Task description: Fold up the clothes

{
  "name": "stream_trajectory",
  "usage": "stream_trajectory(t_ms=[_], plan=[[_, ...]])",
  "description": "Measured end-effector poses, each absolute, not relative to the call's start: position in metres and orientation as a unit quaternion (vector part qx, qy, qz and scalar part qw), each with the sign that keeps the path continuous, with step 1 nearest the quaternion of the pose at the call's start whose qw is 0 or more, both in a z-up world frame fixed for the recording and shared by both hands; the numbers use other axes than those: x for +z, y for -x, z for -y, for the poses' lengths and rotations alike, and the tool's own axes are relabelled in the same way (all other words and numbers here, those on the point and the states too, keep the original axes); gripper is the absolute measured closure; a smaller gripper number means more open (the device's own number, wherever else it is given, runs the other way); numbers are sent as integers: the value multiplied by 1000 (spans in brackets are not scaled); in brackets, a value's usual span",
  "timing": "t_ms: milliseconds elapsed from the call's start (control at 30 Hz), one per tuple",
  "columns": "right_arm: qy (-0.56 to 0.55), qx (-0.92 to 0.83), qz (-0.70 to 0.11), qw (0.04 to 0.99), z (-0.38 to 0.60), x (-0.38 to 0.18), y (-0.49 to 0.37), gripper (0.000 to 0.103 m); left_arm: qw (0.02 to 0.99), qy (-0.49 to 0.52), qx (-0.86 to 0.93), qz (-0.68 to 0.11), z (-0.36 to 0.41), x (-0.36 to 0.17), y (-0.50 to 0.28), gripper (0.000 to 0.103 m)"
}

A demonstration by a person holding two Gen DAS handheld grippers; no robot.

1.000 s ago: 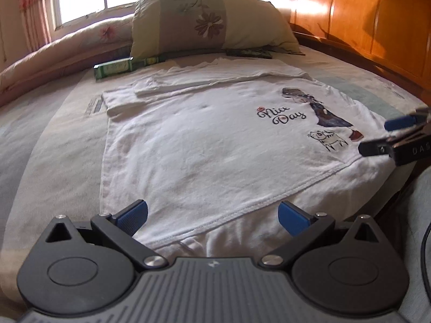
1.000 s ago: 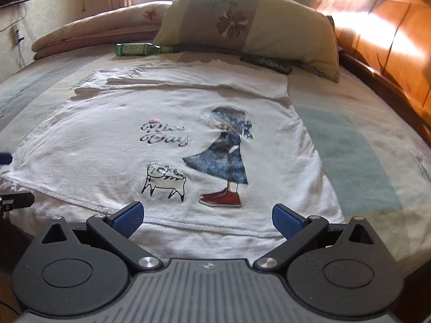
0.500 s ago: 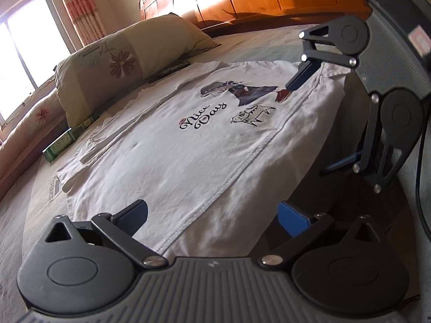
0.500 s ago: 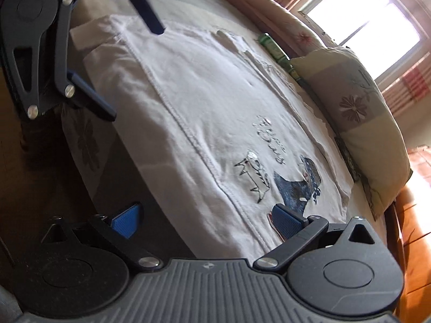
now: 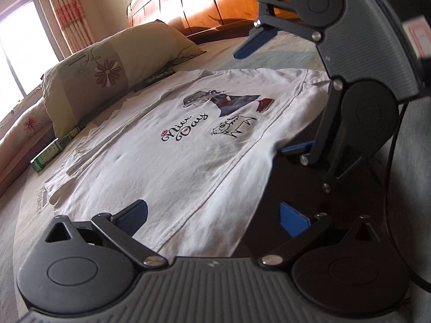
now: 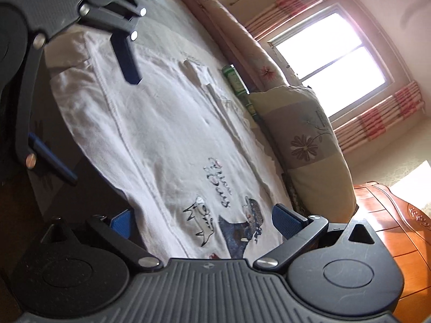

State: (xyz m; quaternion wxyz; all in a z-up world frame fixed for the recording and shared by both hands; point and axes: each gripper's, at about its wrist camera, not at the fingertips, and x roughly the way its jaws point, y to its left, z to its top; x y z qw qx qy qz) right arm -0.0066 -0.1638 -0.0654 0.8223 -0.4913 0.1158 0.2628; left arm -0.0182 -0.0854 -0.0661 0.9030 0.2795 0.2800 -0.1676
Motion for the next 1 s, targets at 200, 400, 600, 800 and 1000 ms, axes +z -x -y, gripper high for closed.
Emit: stream_trajectory(t_ms=[200,400,600,800,1000], plan=[[471,253,-116,837,163,-57,-3,0,898,-315,-140,-274,94,-71,9,1],[475,256,-124,833,155,-73,-4,0,899,-333,-105,-264,85,-70,7,1],[492,241,-127,827,161,-83,-13,0,884,-387,-80,-249,72,-71,15,1],[512,206,-139,823,190,-85,-30,0,868,-428,-62,-244,56,-73,18,1],[529,166,-155,817,210,-90,-42,0,848,-475,-45,-231,60,-78,20,1]])
